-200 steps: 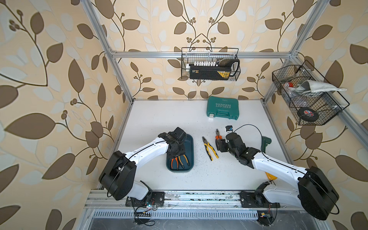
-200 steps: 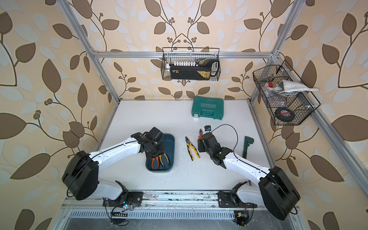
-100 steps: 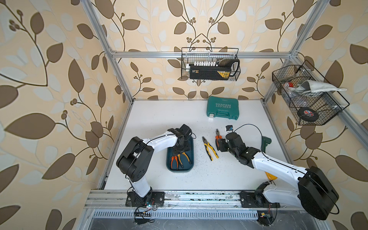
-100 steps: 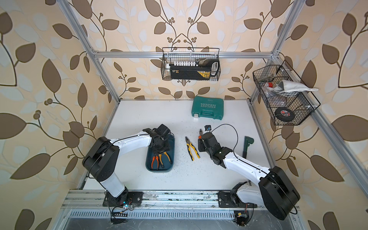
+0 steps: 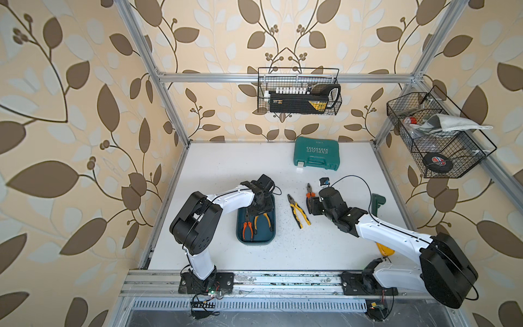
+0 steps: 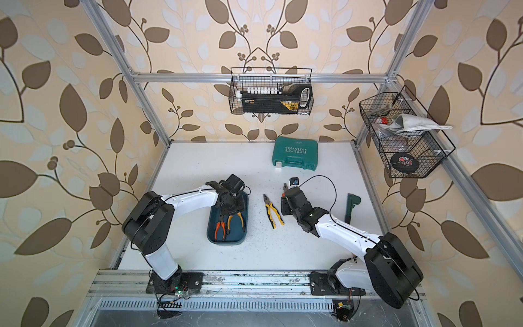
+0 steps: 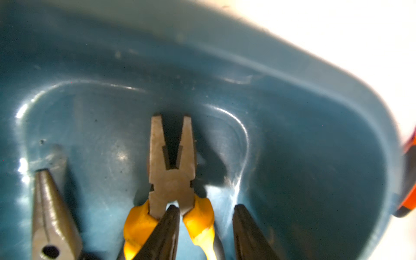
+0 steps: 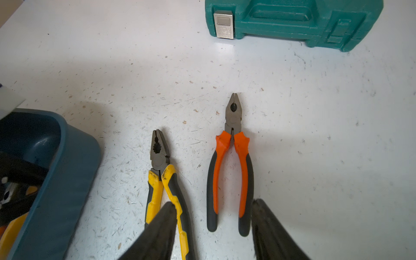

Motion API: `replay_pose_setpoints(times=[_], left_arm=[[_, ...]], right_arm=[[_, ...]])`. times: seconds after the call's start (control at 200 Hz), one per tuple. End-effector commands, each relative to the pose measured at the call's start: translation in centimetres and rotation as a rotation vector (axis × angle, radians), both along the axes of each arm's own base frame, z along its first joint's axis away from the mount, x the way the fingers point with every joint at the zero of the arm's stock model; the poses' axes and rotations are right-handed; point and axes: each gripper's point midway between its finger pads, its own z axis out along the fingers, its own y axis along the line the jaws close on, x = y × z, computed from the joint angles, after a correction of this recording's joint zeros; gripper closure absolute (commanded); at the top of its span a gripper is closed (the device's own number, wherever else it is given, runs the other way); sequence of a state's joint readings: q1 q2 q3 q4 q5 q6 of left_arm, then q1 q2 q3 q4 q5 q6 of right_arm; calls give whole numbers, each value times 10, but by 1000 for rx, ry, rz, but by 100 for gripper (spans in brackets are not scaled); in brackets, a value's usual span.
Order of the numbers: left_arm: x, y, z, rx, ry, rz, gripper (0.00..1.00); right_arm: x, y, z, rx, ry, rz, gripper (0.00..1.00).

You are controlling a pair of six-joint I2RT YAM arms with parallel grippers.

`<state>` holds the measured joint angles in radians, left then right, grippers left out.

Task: Take the pliers out of the storage box
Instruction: Move the pliers to the storage box, then pick up the pliers from the storage box.

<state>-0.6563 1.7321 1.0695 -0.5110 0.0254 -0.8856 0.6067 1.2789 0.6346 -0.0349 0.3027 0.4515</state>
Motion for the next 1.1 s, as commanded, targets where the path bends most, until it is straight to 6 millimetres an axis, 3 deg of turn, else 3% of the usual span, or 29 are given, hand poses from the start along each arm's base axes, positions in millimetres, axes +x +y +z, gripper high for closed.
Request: replay_pose_setpoints(times=[0.0,0.155,0.3,0.48,0.715,1.095], left_arm=[[2,-3,32,-24,-71,-52,55],[-12,2,52,-38,-101,-147,44],[-26,19,57,12,-129,-223,44],[-38,36,43,74,-104,-253,48],[-38,46,23,155,-66,-251,54],[-34,40,-2,167,-8,-236,60]], right_arm=[[3,3,5,0,0,4,44],[3,4,4,0,4,9,44],[1,5,5,8,3,12,44],[0,4,6,12,-1,11,44],[-1,2,6,11,-5,7,44],[2,5,0,-6,19,13,44]])
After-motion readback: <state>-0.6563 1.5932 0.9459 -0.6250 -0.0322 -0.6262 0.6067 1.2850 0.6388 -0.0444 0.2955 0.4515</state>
